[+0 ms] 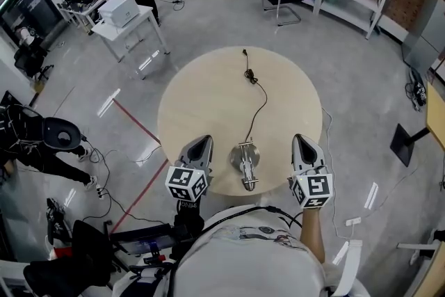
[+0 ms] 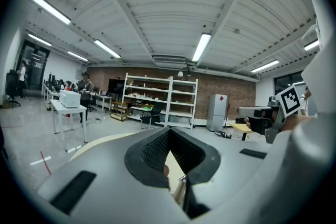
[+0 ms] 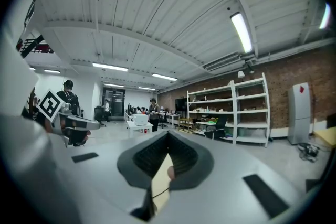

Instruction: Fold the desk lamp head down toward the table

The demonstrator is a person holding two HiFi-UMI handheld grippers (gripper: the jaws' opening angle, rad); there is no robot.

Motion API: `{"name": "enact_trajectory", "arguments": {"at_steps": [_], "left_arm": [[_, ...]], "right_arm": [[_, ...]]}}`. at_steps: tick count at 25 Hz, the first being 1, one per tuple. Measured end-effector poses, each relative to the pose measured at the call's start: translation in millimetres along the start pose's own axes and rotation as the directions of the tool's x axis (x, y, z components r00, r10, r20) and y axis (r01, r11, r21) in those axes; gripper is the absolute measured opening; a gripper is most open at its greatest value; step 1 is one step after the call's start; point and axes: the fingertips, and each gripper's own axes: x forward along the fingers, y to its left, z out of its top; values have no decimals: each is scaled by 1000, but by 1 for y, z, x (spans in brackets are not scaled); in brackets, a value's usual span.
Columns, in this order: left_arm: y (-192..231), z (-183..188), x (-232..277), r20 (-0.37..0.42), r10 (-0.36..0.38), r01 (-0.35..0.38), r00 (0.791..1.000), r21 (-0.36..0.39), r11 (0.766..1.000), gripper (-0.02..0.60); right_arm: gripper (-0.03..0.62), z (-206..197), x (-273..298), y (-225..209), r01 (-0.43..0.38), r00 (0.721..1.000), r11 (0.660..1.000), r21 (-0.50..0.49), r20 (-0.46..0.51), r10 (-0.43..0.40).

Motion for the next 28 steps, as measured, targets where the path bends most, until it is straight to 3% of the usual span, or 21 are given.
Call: {"name": "enact_trajectory", "arguments": {"at_steps": [28], "left_arm": [[-8, -12, -2, -33, -13, 13, 999, -9, 1000, 0]], "right_arm": [[4, -10, -6, 5, -21, 999, 1000, -1, -30, 21]]}}
